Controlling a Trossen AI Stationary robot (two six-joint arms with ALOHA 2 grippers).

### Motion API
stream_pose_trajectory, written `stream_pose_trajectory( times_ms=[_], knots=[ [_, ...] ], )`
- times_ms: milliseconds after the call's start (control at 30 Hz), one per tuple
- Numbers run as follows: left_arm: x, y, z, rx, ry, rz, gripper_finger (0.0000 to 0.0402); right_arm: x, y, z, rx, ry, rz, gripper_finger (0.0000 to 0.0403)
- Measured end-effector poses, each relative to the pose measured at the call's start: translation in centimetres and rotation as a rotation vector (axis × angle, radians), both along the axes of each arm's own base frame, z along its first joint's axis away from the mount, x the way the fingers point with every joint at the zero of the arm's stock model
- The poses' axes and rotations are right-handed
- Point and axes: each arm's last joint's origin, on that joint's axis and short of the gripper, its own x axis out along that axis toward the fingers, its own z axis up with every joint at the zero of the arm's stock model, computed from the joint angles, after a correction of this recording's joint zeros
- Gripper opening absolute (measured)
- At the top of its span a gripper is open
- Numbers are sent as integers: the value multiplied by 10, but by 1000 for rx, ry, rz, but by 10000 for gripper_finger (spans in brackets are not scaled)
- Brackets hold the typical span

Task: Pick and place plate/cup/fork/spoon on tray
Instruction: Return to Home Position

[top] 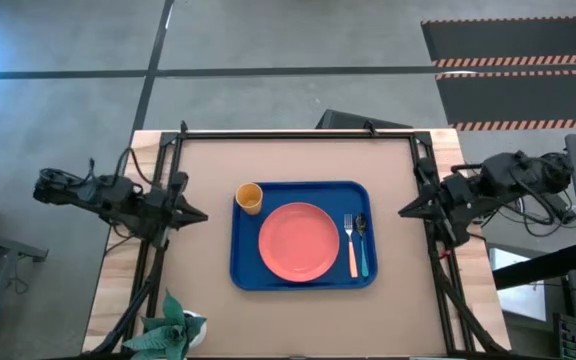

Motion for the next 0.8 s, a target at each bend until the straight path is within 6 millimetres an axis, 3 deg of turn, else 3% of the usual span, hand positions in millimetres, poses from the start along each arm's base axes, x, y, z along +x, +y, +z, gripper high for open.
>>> stream_pose_trajectory(
  times_ms=[267, 433, 800],
  knots=[
    [-4, 1, -51, -56, -185, -23, 0, -5, -2, -70, 36, -193, -3, 8],
    [-4, 0, -72, -53, -178, -46, 0, -1, -1, -116, 143, -231, 1, 9],
    [-7, -4, -79, 47, -211, -201, 0, 8, 3, -189, 198, -363, 8, 9]
  ],
)
